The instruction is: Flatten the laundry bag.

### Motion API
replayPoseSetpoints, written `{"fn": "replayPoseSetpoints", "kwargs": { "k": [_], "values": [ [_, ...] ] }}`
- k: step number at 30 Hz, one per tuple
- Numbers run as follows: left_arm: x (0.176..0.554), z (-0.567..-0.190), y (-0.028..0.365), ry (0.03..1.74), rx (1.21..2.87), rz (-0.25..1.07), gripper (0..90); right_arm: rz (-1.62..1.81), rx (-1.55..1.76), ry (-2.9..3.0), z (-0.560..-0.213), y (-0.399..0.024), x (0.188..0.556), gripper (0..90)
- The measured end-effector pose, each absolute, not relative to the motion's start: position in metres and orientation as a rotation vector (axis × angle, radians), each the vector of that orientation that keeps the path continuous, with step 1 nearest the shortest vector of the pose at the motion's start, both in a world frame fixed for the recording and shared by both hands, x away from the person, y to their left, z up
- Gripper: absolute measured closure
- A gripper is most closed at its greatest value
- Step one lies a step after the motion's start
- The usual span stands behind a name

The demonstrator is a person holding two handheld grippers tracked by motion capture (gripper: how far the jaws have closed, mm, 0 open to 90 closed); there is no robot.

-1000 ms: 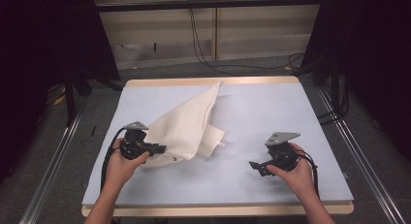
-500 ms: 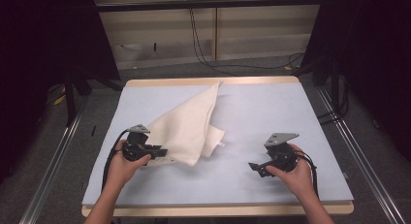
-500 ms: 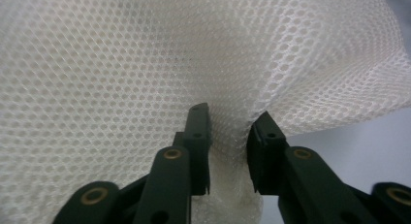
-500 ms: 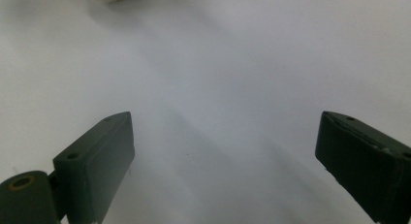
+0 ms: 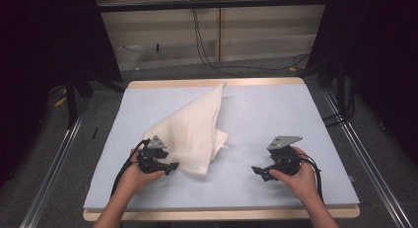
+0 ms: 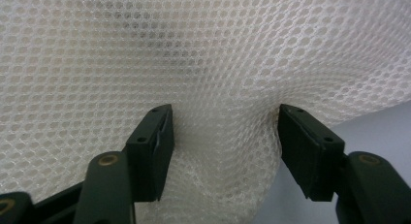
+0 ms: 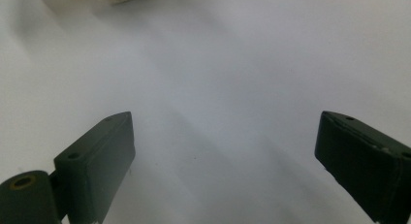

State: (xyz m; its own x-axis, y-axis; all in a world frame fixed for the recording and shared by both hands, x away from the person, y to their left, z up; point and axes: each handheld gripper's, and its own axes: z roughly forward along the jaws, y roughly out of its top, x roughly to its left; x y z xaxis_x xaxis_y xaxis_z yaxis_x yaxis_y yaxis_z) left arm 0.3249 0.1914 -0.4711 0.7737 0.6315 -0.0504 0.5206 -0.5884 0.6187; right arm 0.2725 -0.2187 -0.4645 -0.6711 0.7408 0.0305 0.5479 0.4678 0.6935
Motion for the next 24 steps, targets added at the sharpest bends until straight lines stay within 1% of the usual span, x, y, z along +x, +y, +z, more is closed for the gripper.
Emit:
{"fn": "replayPoseSetpoints", "kwargs": {
  "k": [1,2,3,6,7,11,15,17,20,24],
  "values": [
    [0.324,-0.469,0.190,0.860,2.351,0.222,41.2,1.002,1.099,2.441,-0.465,-0.219,0.273,6.6],
    [0.324,-0.468,0.188,0.843,2.366,0.213,51.2,0.996,1.099,2.441,-0.465,-0.218,0.273,6.6],
    [0.323,-0.467,0.187,0.842,2.373,0.217,51.2,0.996,1.099,2.441,-0.465,-0.218,0.273,6.6],
    [0.321,-0.465,0.182,0.841,2.392,0.216,61.2,1.011,1.088,2.442,-0.466,-0.216,0.273,6.7],
    [0.321,-0.465,0.182,0.850,2.386,0.215,62.6,1.000,1.088,2.443,-0.465,-0.216,0.273,6.7],
    [0.320,-0.465,0.181,0.875,2.365,0.208,74.6,1.008,1.076,2.450,-0.465,-0.212,0.273,6.8],
    [0.321,-0.463,0.179,0.910,2.348,0.188,79.8,1.014,1.068,2.465,-0.465,-0.208,0.272,6.8],
    [0.323,-0.460,0.181,0.933,2.331,0.141,81.1,1.027,1.058,2.457,-0.466,-0.206,0.273,6.8],
    [0.325,-0.456,0.185,0.939,2.283,0.086,81.9,1.032,1.070,2.460,-0.466,-0.202,0.273,6.6],
    [0.327,-0.446,0.192,0.963,2.193,0.052,82.0,1.063,1.057,2.473,-0.466,-0.194,0.274,5.9]
  ]
}}
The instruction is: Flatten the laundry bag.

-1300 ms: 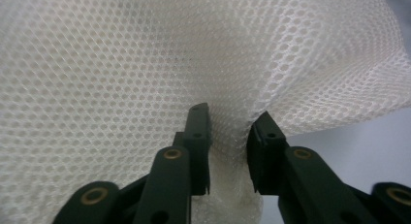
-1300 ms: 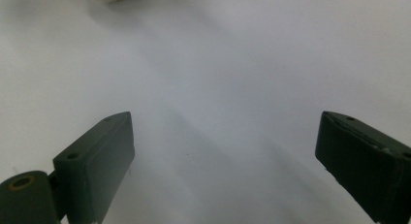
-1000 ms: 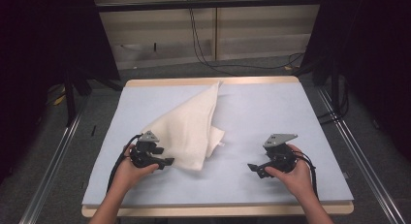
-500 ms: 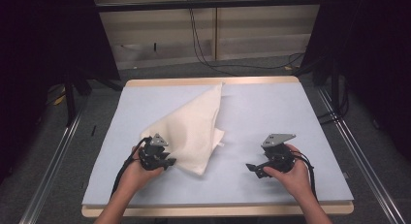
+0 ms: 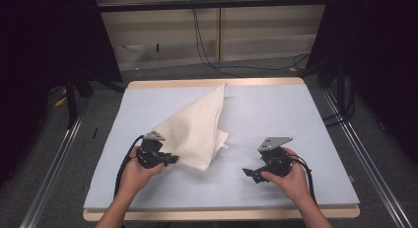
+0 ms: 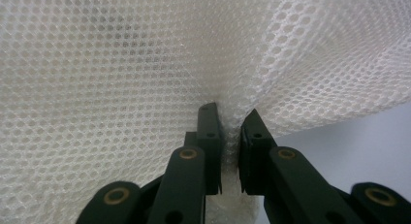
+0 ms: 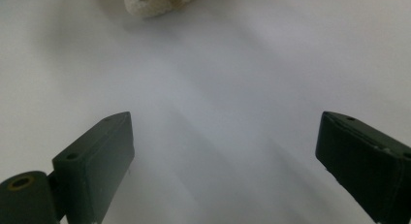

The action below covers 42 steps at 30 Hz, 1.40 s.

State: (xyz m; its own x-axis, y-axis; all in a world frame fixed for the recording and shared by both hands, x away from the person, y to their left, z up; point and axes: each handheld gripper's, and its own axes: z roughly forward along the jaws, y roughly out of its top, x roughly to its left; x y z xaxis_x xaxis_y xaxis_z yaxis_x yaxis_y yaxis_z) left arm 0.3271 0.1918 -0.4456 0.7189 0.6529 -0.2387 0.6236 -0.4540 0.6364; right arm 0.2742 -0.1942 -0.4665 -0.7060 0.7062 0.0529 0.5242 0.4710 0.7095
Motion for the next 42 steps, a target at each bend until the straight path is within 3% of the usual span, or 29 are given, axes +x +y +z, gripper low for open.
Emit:
{"fn": "replayPoseSetpoints", "kwargs": {
  "k": [9,10,13,14,20,26,32,33,42],
  "values": [
    [0.332,-0.436,0.206,0.995,2.090,0.012,82.0,1.097,0.975,2.515,-0.467,-0.152,0.281,9.5],
    [0.332,-0.436,0.207,0.992,2.090,0.009,82.0,1.116,0.972,2.509,-0.468,-0.144,0.283,15.2],
    [0.333,-0.436,0.207,0.987,2.093,0.009,82.0,1.130,0.985,2.507,-0.469,-0.136,0.286,21.3],
    [0.333,-0.436,0.208,0.985,2.095,0.009,81.9,1.148,0.987,2.509,-0.471,-0.130,0.289,29.8],
    [0.334,-0.435,0.209,0.993,2.074,-0.001,81.9,1.192,1.000,2.521,-0.475,-0.117,0.296,45.3],
    [0.334,-0.435,0.209,0.991,2.080,0.001,81.9,1.272,1.032,2.504,-0.473,-0.108,0.303,54.9],
    [0.336,-0.434,0.212,0.988,2.074,0.004,81.8,1.287,1.071,2.459,-0.471,-0.102,0.311,72.4],
    [0.336,-0.434,0.213,0.998,2.060,0.005,81.8,1.311,1.078,2.460,-0.471,-0.102,0.312,78.7],
    [0.341,-0.426,0.222,0.995,2.001,0.003,81.7,1.278,1.030,2.466,-0.461,-0.111,0.309,83.2]
  ]
}}
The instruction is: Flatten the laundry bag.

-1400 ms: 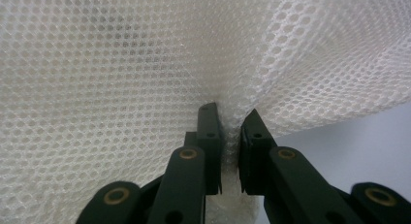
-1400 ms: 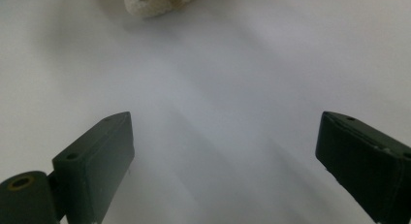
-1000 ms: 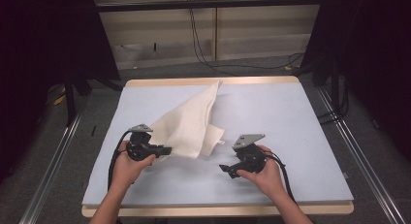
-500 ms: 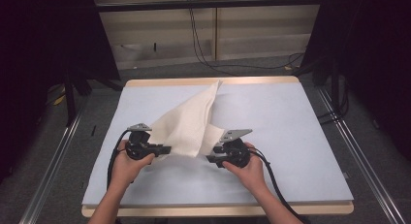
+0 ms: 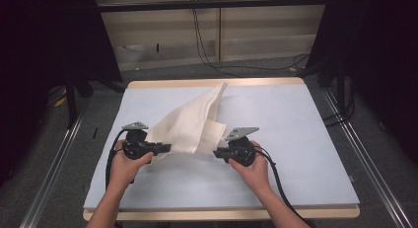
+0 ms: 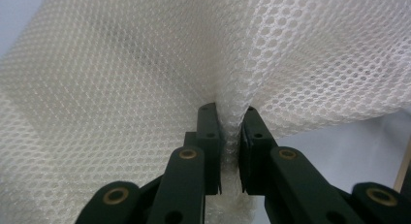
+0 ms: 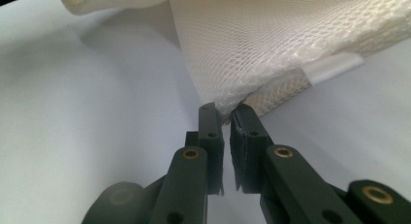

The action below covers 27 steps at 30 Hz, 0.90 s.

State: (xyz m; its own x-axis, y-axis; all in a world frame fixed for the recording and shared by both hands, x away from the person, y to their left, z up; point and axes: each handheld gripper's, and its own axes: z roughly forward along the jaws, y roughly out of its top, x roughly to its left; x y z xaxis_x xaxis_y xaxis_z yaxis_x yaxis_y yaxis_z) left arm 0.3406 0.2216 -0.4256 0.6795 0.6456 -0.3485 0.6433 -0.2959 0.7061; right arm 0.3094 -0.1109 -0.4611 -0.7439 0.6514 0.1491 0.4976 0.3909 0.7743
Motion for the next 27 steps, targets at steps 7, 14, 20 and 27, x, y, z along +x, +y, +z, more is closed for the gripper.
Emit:
{"fn": "replayPoseSetpoints", "kwargs": {
  "k": [7,14,20,27],
  "values": [
    [0.346,-0.418,0.229,1.010,1.931,0.005,81.5,1.257,0.984,2.513,-0.458,-0.129,0.301,83.5],
    [0.350,-0.413,0.235,1.046,1.866,0.052,81.6,1.252,0.958,2.560,-0.461,-0.148,0.288,83.4],
    [0.362,-0.404,0.240,1.057,1.825,0.086,81.2,1.246,0.962,2.561,-0.462,-0.153,0.285,83.4],
    [0.379,-0.397,0.239,1.078,1.811,0.152,78.8,1.265,0.962,2.570,-0.462,-0.158,0.284,83.4]
  ]
}}
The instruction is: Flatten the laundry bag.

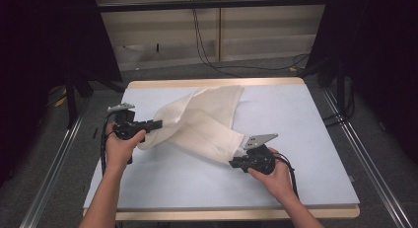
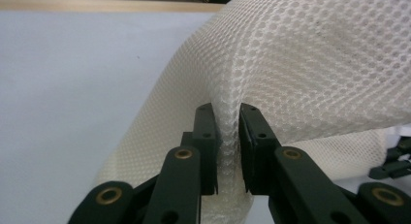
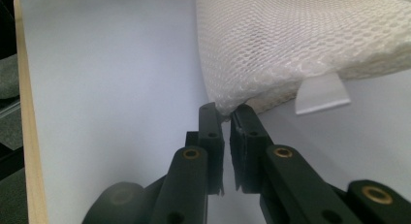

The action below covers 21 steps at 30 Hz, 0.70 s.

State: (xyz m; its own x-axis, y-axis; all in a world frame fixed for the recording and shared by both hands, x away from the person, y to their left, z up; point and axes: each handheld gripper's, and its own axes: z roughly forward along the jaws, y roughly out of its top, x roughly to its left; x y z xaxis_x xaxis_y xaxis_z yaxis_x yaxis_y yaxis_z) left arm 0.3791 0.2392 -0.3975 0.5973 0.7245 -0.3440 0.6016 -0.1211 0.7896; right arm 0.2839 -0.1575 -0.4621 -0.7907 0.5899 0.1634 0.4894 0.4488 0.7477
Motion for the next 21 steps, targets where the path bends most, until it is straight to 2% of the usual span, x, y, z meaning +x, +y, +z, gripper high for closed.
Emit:
{"fn": "replayPoseSetpoints", "kwargs": {
  "k": [2,3,4,5,9,17,21],
  "values": [
    [0.382,-0.394,0.242,1.087,1.793,0.208,75.8,1.272,0.966,2.569,-0.462,-0.159,0.284,83.4],
    [0.385,-0.392,0.245,1.100,1.774,0.238,67.4,1.271,0.968,2.565,-0.462,-0.160,0.284,83.4],
    [0.386,-0.390,0.247,1.111,1.769,0.257,67.4,1.271,0.968,2.565,-0.462,-0.160,0.284,83.4],
    [0.387,-0.388,0.250,1.130,1.744,0.302,62.1,1.269,0.967,2.565,-0.462,-0.161,0.283,83.4],
    [0.388,-0.383,0.263,1.193,1.735,0.408,31.5,1.267,0.988,2.551,-0.461,-0.168,0.283,83.4],
    [0.380,-0.389,0.275,1.218,1.741,0.439,21.3,1.257,0.980,2.556,-0.462,-0.166,0.283,83.3],
    [0.383,-0.393,0.281,1.237,1.726,0.441,21.2,1.264,0.990,2.556,-0.462,-0.167,0.282,83.2]
  ]
}}
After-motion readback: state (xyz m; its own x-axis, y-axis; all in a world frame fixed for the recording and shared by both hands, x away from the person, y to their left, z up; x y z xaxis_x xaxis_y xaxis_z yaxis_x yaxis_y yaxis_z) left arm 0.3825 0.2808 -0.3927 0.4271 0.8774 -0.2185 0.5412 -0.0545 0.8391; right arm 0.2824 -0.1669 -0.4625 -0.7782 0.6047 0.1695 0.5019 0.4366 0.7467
